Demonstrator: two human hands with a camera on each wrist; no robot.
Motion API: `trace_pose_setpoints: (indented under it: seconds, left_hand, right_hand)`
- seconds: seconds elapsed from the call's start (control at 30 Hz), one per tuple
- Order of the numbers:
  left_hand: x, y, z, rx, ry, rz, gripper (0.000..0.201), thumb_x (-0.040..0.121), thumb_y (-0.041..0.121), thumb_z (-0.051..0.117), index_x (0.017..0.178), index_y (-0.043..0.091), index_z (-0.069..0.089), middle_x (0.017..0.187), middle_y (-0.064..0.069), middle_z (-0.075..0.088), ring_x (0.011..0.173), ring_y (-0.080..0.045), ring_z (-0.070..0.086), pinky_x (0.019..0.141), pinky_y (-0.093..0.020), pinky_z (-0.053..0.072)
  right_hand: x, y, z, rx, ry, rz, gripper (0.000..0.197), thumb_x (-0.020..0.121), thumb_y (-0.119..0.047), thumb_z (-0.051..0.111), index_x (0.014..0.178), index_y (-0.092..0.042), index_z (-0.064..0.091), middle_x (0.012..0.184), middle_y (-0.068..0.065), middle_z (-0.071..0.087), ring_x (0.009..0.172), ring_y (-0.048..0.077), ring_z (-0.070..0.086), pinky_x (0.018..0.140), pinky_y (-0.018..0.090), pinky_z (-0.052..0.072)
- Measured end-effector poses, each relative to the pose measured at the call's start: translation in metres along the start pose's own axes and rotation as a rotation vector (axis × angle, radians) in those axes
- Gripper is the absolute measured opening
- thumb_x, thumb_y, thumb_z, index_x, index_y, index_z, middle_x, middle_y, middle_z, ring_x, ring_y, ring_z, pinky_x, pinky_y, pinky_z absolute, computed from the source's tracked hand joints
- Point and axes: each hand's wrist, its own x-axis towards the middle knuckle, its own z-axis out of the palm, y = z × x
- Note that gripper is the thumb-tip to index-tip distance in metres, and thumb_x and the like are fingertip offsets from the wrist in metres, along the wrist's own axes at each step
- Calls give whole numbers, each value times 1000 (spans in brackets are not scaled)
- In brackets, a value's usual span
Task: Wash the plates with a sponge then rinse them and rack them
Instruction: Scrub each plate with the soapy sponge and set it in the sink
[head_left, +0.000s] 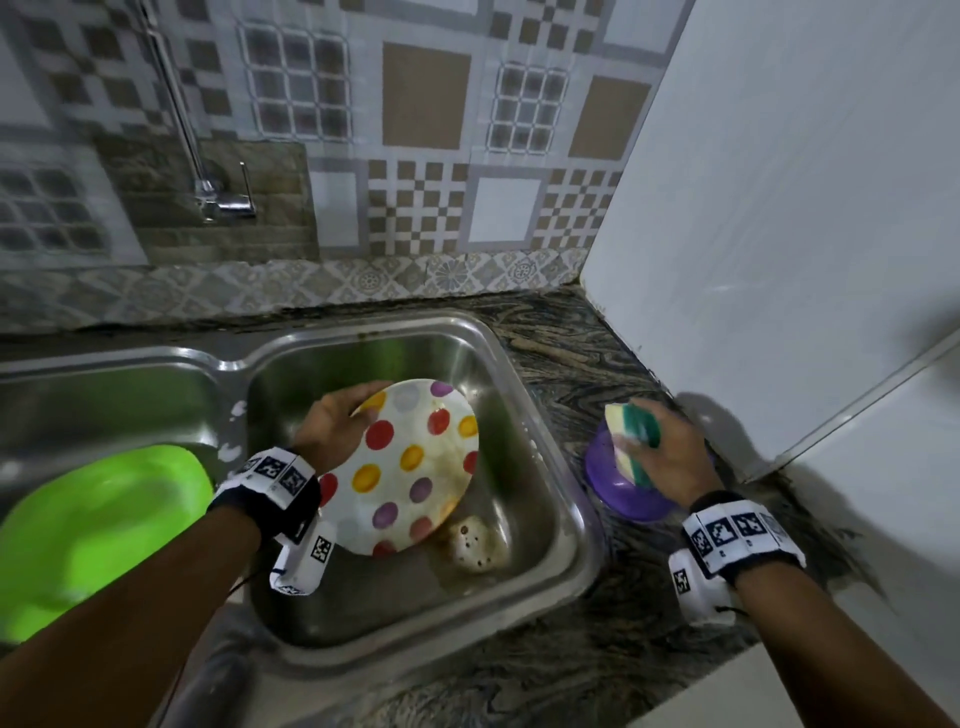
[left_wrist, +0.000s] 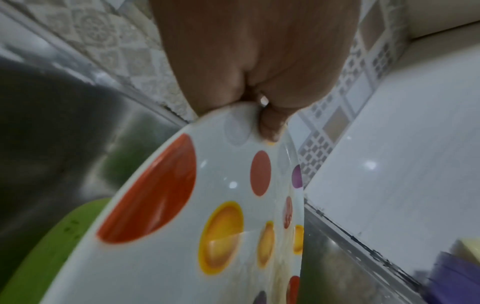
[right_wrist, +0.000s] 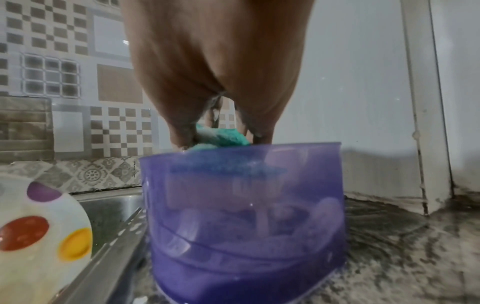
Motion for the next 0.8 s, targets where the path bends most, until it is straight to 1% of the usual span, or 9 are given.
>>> trace_pose_setpoints:
  seconds: [0.13,0.2,0.27,0.33,0.43,0.57,0.63,0.73,0.8]
  left_hand:
    - [-13,18,-10,-18,27,42,37,95,23,50,95,60,55,78,34,66,84,2,62,74,-21,49]
    - [-18,22,-16,-33,44,57,39,95,23,50,96,62,54,91,29,67,90,-2,63,81,-26,51]
    - [-21,24,-22,-62,76,63,37,94,25,51,103,61,55,109,15,67,100,-10,64,92,-35,51]
    - [-24,26,-30,-149,82,128,33,93,25,53,109,53,59,116,9,66,107,-15,63,98,-44,49]
    - [-30,34,-38,-317,94,220,28,90,24,55,115,33,64,120,-3,66,114,-24,61,101,-53,45]
    - [-37,55,-44,-503,142,247,28,94,1,47,119,6,60,115,-11,66,108,-25,62,98,-47,48]
    - [-41,64,-47,-559,176,270,31,94,-6,43,124,-7,52,114,-17,64,106,-24,61,96,-40,51]
    - [-44,76,-50,-570,226,324,30,93,-6,45,122,-6,54,111,-8,68,105,-18,63,89,-29,52]
    - [-48,82,-52,-586,245,336,27,93,-2,48,119,-3,56,111,-12,66,104,-20,63,90,-32,50]
  right_hand:
    - [-5,-10,-7,22,43,-32,55,78,-26,73,128,-21,51,122,11,56,107,27,57,91,38,48]
    - [-7,-24,-9,73,57,-40,57,81,-29,70,133,-26,45,126,7,54,107,25,58,89,43,52]
    - [-7,-44,-8,95,53,-61,59,84,-32,65,137,-29,39,130,4,50,109,19,54,91,43,51]
    - [-5,-70,0,87,64,-118,59,86,-32,64,139,-29,37,133,5,47,112,16,48,93,39,47]
    - [-1,-120,23,110,66,-220,59,86,-33,63,139,-31,36,136,7,45,114,12,43,93,34,44]
    - [-2,-188,69,208,16,-355,58,87,-33,62,138,-33,36,137,2,44,122,14,44,101,40,45]
    - [-6,-217,92,229,23,-425,58,86,-34,63,137,-34,36,136,-1,45,121,12,45,100,34,44]
    - [-17,-250,125,291,-3,-507,62,87,-26,63,141,-27,33,138,3,43,123,12,42,99,20,36]
    - [-22,-261,139,297,13,-559,60,88,-20,62,140,-24,34,137,8,43,125,18,42,97,13,31]
